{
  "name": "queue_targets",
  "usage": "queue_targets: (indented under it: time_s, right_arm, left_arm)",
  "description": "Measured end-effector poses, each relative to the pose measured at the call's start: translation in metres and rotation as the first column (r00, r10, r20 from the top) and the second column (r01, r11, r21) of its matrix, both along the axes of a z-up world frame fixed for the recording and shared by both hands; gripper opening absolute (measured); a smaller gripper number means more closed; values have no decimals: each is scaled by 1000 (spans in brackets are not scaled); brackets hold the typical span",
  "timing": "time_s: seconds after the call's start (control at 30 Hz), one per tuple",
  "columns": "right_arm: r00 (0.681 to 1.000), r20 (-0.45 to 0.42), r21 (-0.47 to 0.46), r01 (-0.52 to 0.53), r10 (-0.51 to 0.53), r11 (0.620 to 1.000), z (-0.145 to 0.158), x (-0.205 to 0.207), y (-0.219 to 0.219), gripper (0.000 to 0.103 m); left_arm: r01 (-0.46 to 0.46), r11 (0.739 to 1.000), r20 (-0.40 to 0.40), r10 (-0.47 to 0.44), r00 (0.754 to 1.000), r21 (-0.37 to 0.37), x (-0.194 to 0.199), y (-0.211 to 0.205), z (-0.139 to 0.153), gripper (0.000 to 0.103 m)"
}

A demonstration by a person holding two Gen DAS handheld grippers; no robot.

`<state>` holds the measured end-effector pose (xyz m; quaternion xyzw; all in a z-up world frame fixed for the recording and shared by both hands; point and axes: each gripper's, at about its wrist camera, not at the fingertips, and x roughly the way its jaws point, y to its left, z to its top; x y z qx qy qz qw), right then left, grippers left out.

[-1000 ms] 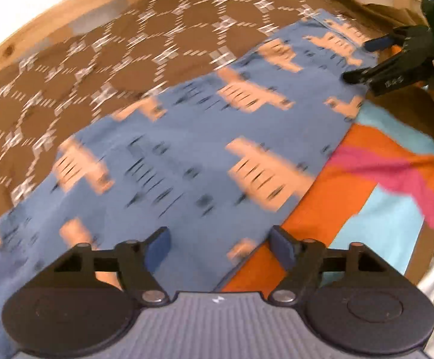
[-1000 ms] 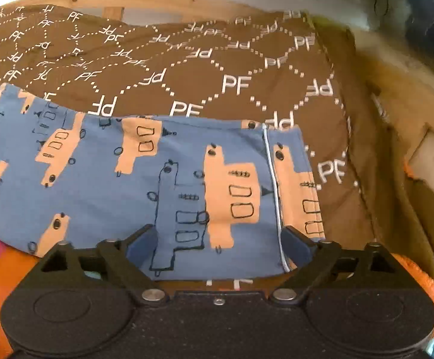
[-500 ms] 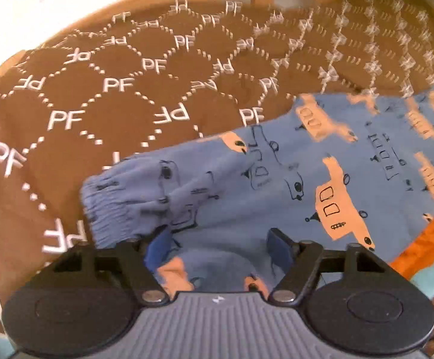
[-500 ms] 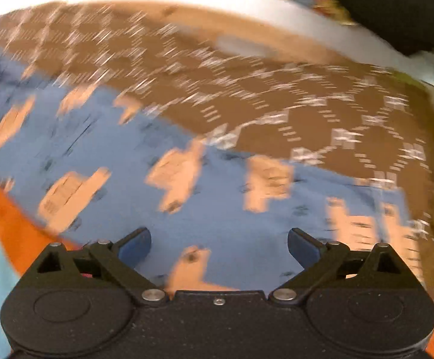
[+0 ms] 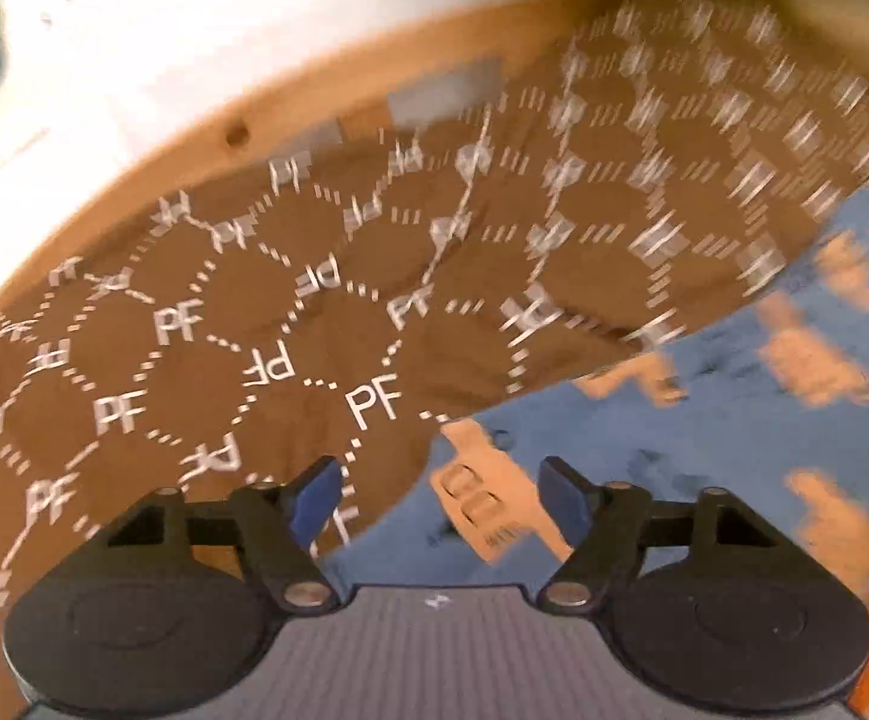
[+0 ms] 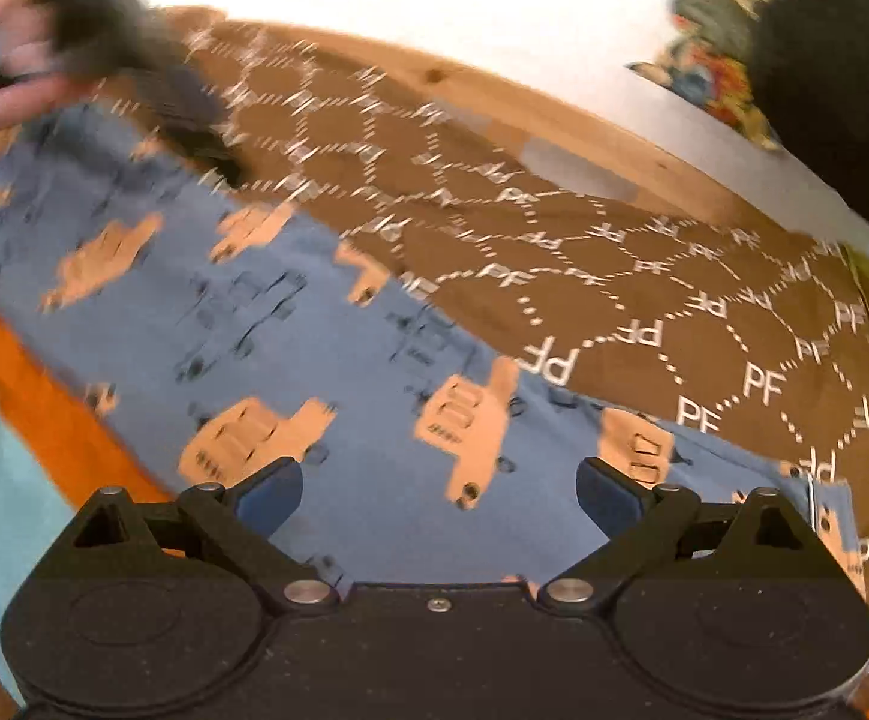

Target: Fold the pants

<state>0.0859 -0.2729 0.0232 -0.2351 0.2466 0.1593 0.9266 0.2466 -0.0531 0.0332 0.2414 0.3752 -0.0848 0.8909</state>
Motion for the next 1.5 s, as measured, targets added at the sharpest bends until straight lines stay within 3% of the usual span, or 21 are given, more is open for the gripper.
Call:
queue_targets:
  time_s: [0.07, 0.1, 0.13, 0.17, 0.3, 0.37, 0.47, 0.53, 0.6, 0.67, 0.77, 0.83, 0.93, 1.0, 1.1, 1.2, 1.27, 1.33, 1.4, 1.5]
  right_arm:
    - [1000, -17, -1, 0, 0, 1000, -6, 1, -2, 98]
    - [1000, -25, 15, 6, -6, 1000, -7, 2, -5, 98]
    - [999, -34, 35, 25, -24, 999, -7, 5, -9, 98]
    - [998, -37, 47, 55, -53, 997, -6, 8, -14, 99]
    - [977, -43, 70, 212, -210, 975, -4, 20, -36, 99]
    - [952, -39, 94, 305, -302, 948, 0, 26, -50, 99]
    - [926, -18, 120, 376, -377, 919, 7, 26, -64, 102]
    - [915, -39, 138, 402, -401, 905, 9, 27, -72, 102]
    - [892, -100, 170, 452, -441, 876, 7, 31, -83, 102]
    - [850, -166, 239, 527, -501, 816, 7, 33, -103, 102]
    - [785, -168, 332, 614, -596, 716, 20, 25, -137, 102]
    - [779, -174, 397, 615, -603, 681, 30, 20, -158, 102]
    - [772, -220, 429, 626, -596, 651, 41, 20, -186, 102]
    - [768, -243, 474, 627, -592, 618, 46, 19, -204, 102]
    - [766, -321, 580, 624, -557, 524, 47, 14, -232, 102]
    - [761, -396, 655, 626, -513, 424, 42, 8, -241, 98]
    - [757, -445, 713, 623, -479, 322, 35, 3, -241, 98]
    - [750, -479, 720, 632, -456, 285, 28, 4, -235, 95]
    - [745, -476, 709, 639, -467, 298, 26, 3, -235, 90]
    - [733, -481, 729, 639, -481, 245, 23, -1, -243, 84]
  left_arm:
    - [-5, 991, 7, 4, 1000, 136, 15, -1, -26, 76]
    - [-7, 985, 21, 3, 1000, 170, 20, 1, -36, 86]
    - [-22, 987, 59, 13, 998, 160, 18, 6, -39, 94]
    - [-46, 987, 74, 35, 997, 153, 19, 11, -38, 96]
    - [-128, 989, 55, 124, 991, 79, 23, 26, -25, 94]
    - [-135, 989, 84, 129, 988, 65, 12, 21, -16, 90]
    - [-71, 997, 110, 71, 991, -6, -16, 4, -3, 91]
    - [-21, 997, 89, 28, 996, -75, -35, -13, -2, 98]
    - [11, 995, 17, -10, 1000, -97, -43, -33, -13, 99]
    - [20, 999, -78, -23, 997, -37, -43, -54, -28, 99]
    - [-11, 1000, -60, 11, 998, 7, -42, -64, -36, 103]
    - [-53, 999, -119, 53, 991, -3, -30, -64, -27, 103]
    - [-88, 996, -143, 89, 986, 12, -17, -67, -2, 97]
    - [-24, 999, -155, 29, 988, 36, -11, -75, 21, 97]
    - [146, 987, -130, -136, 982, 70, -7, -105, 69, 99]
    - [305, 950, -142, -294, 945, 61, -2, -156, 101, 101]
    - [384, 923, -149, -376, 915, 29, 1, -192, 110, 101]
    - [479, 878, -117, -477, 871, -7, 2, -228, 108, 101]
    - [539, 843, -88, -537, 839, -8, 11, -257, 93, 101]
    - [566, 824, -97, -566, 819, -30, 13, -291, 63, 99]
